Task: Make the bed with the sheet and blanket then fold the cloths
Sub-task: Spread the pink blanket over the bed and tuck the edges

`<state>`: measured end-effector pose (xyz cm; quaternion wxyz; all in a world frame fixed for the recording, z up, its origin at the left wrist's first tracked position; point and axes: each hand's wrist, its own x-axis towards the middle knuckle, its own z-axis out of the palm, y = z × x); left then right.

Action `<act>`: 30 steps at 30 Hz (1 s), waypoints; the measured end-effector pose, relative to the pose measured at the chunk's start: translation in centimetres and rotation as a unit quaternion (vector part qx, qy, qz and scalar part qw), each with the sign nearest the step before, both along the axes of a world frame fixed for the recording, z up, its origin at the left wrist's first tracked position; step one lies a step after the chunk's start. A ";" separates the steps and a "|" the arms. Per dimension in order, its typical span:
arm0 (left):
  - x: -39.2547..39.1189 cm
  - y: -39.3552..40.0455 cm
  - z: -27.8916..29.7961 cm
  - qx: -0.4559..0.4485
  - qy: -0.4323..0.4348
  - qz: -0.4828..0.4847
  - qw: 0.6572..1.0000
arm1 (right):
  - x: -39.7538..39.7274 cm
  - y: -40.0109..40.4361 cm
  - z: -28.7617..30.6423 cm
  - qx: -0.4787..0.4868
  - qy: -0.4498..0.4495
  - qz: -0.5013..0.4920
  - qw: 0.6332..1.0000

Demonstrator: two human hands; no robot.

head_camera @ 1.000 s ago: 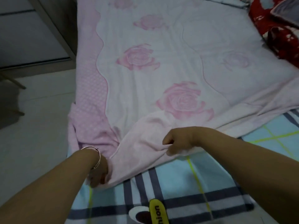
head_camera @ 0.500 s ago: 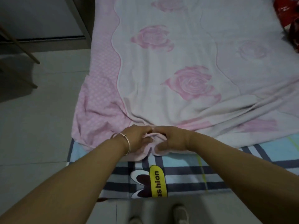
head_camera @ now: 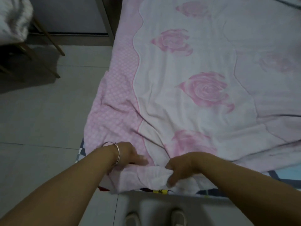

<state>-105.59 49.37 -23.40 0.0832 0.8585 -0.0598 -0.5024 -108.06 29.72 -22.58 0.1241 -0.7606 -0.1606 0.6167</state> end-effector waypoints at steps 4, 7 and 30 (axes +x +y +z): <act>0.0 0.7 -0.9 0.013 -0.264 -0.029 0.964 | 3.0 0.5 0.2 0.065 -0.209 -0.243 0.945; -0.7 1.4 -1.8 0.070 -0.259 -0.133 0.954 | 3.9 1.9 -0.7 -0.028 -0.364 -0.126 0.923; -2.2 11.9 -2.0 0.026 -0.271 0.518 0.811 | 2.6 10.5 -1.2 -0.049 -0.206 0.062 0.975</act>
